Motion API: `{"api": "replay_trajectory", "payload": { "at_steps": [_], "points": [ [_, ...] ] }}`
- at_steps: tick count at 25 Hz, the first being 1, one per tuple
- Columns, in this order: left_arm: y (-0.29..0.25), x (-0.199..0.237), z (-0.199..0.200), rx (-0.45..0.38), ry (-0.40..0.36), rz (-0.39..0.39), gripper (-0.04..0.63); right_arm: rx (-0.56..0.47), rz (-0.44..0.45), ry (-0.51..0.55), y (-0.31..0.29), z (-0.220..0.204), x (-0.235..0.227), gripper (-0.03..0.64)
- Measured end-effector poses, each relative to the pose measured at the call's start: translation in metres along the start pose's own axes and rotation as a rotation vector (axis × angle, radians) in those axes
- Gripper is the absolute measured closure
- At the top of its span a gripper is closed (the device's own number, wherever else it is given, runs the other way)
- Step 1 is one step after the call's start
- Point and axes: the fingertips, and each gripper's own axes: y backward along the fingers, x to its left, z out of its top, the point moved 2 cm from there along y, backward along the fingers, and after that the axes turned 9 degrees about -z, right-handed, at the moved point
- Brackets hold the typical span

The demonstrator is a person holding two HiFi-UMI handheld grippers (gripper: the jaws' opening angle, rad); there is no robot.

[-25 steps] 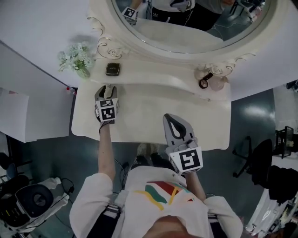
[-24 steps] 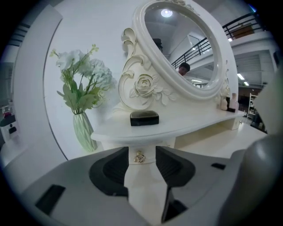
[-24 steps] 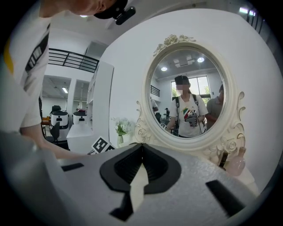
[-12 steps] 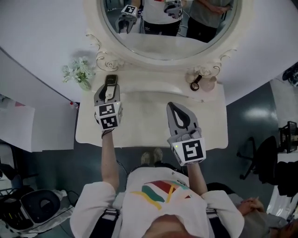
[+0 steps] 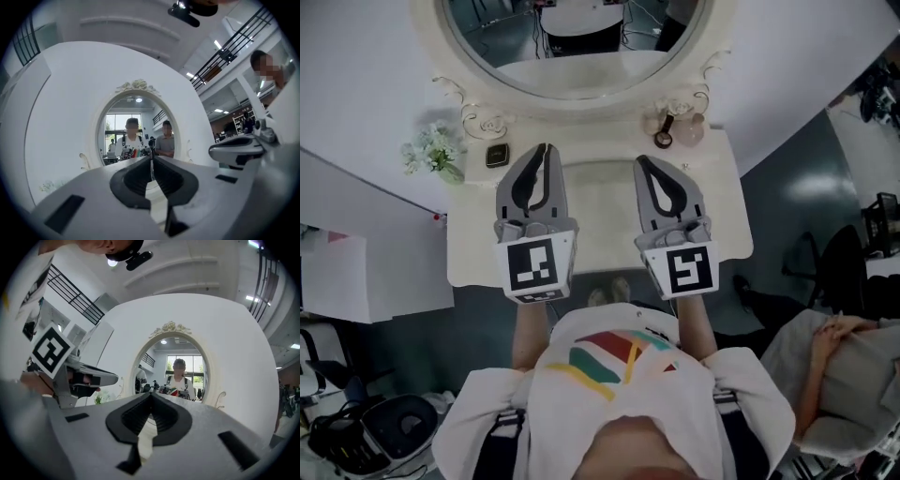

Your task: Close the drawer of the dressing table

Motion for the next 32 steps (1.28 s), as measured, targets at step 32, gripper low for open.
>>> {"api": "replay_trajectory", "payload": {
  "at_steps": [32],
  "points": [
    [0.018, -0.036, -0.009, -0.007, 0.089, -0.025, 0.589, 0.079, -0.081, -0.001, 0.034, -0.027, -0.01, 0.617]
  ]
}}
